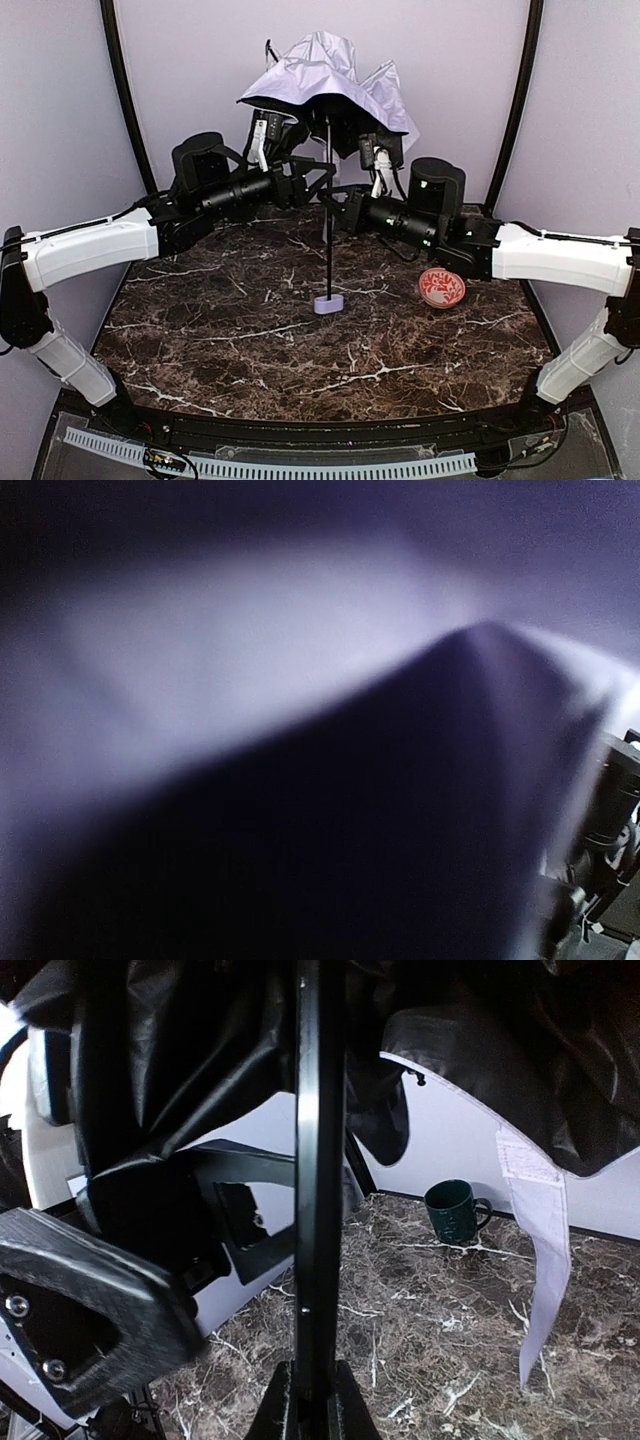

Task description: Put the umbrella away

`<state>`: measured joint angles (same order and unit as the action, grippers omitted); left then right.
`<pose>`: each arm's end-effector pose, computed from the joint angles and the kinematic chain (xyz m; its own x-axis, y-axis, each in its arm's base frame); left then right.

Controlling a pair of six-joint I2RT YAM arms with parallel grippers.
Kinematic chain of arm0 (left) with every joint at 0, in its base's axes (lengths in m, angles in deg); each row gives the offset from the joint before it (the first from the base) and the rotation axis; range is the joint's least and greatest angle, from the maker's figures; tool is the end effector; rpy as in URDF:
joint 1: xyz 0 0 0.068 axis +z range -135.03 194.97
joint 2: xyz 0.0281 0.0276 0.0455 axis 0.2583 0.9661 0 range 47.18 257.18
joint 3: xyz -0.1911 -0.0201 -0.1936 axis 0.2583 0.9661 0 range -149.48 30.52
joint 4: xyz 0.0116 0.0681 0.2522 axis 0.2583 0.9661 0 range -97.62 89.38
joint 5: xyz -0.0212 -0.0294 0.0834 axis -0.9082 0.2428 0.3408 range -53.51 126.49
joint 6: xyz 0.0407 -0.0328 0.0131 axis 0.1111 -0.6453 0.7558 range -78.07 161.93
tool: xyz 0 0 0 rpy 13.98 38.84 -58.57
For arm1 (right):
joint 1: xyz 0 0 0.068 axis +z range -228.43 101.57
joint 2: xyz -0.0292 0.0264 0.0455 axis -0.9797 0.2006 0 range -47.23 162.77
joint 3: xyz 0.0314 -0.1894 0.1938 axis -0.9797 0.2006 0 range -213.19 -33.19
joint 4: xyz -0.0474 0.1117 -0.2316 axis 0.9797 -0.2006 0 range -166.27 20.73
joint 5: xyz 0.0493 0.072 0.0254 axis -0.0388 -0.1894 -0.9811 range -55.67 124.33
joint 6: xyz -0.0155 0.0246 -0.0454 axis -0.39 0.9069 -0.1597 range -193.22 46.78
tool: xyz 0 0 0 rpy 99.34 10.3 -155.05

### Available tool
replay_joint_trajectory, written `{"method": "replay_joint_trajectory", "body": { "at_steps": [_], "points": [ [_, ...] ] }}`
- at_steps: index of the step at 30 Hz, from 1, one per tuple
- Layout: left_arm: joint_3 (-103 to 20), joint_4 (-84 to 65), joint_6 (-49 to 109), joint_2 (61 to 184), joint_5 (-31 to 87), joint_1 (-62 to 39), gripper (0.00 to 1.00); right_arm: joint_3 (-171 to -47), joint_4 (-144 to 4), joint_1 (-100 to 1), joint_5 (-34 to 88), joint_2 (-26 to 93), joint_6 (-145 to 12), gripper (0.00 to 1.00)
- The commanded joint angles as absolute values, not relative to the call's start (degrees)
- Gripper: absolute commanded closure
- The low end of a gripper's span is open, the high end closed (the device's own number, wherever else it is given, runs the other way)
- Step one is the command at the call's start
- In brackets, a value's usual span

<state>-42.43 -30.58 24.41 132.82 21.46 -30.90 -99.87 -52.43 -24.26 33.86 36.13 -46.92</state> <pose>0.2433 -0.2640 0.4007 -0.1438 -0.2692 -0.9523 0.8678 0.4282 -0.2521 0.2051 0.2849 0.3632 -0.3599 0.2585 -0.8965 -0.7318 0.5178 0.4431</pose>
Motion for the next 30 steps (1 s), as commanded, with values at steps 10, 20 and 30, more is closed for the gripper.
{"method": "replay_joint_trajectory", "body": {
  "at_steps": [10,20,30],
  "points": [
    [-43.93,-27.25,24.95,133.10,25.46,-30.82,0.75,-103.08,-43.80,-20.12,33.90,40.20,-54.50,1.00],
    [-40.24,-25.70,25.20,128.46,32.12,-30.82,1.00,-106.46,-55.56,-22.86,33.36,39.54,-57.11,0.98],
    [-28.23,-47.30,15.83,122.01,38.95,-30.77,1.00,-103.12,-56.92,-21.85,25.81,39.36,-61.30,0.19]
  ]
}}
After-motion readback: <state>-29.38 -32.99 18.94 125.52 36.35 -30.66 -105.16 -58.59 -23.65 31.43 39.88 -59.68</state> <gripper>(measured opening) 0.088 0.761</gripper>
